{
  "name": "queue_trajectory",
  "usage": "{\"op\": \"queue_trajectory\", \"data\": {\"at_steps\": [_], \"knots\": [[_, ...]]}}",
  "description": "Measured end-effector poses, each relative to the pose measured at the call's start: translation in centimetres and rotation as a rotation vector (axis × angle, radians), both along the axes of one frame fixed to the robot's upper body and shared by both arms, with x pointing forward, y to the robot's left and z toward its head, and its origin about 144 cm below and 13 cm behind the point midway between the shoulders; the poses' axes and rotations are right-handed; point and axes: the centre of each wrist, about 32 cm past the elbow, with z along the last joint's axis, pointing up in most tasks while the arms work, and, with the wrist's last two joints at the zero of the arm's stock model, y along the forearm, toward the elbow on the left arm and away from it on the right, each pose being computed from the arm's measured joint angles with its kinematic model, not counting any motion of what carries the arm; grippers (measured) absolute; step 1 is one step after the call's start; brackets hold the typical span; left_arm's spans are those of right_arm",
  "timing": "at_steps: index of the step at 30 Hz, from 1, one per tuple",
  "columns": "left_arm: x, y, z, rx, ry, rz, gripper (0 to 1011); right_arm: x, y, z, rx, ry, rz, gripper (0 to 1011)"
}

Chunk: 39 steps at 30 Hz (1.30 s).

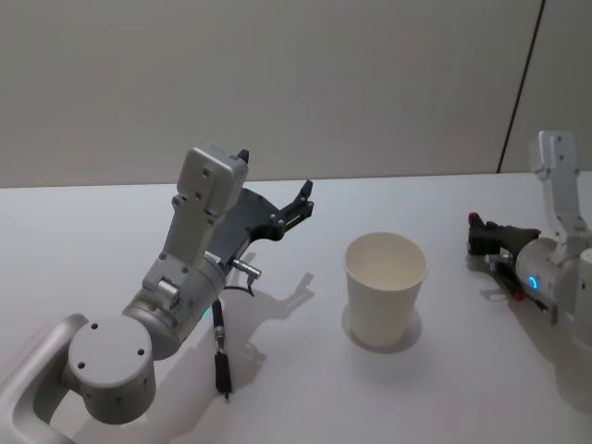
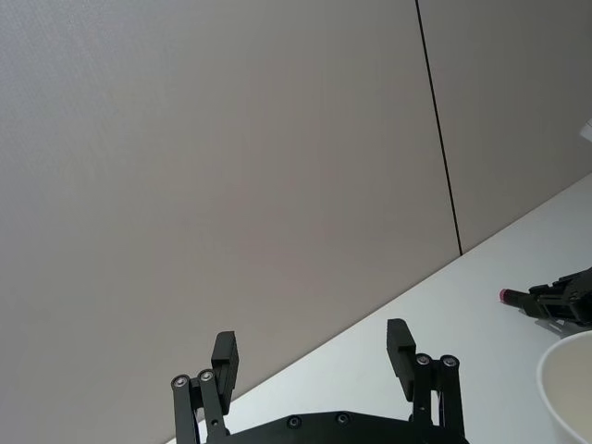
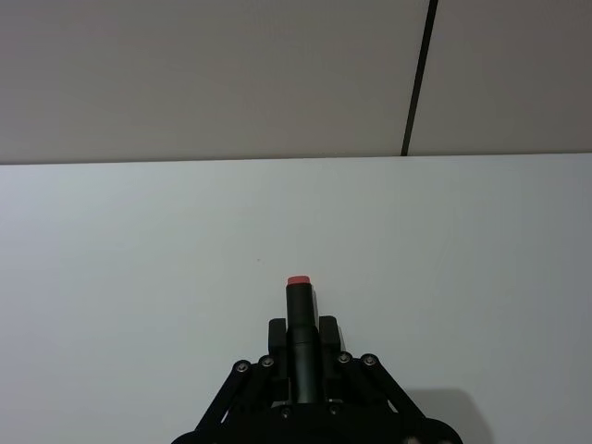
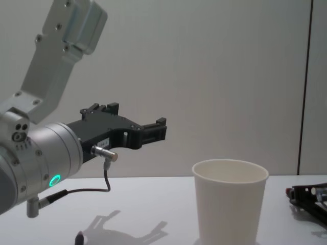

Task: Place the pen into the pen holder.

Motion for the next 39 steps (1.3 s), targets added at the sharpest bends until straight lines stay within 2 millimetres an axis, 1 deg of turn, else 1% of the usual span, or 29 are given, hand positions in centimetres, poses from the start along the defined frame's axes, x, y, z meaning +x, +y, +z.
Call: {"op": "queue_trajectory", "data": {"at_steps": [13, 20, 30, 39], "knots": [[0.0, 0.0, 0.0, 0.000, 0.000, 0.000, 1001, 0.0, 0.0, 0.0, 0.000, -0.001, 0.000, 187], [0.0, 0.0, 0.0, 0.000, 0.000, 0.000, 1001, 0.1, 0.4, 0.2, -0.003, -0.030, 0.015, 187], [0.0, 0.0, 0.0, 0.000, 0.000, 0.000, 1001, 0.3, 1.6, 1.0, -0.001, -0.136, 0.043, 187], [0.0, 0.0, 0.0, 0.000, 0.000, 0.000, 1001, 0.4, 2.6, 2.2, 0.011, -0.264, 0.042, 187]]}}
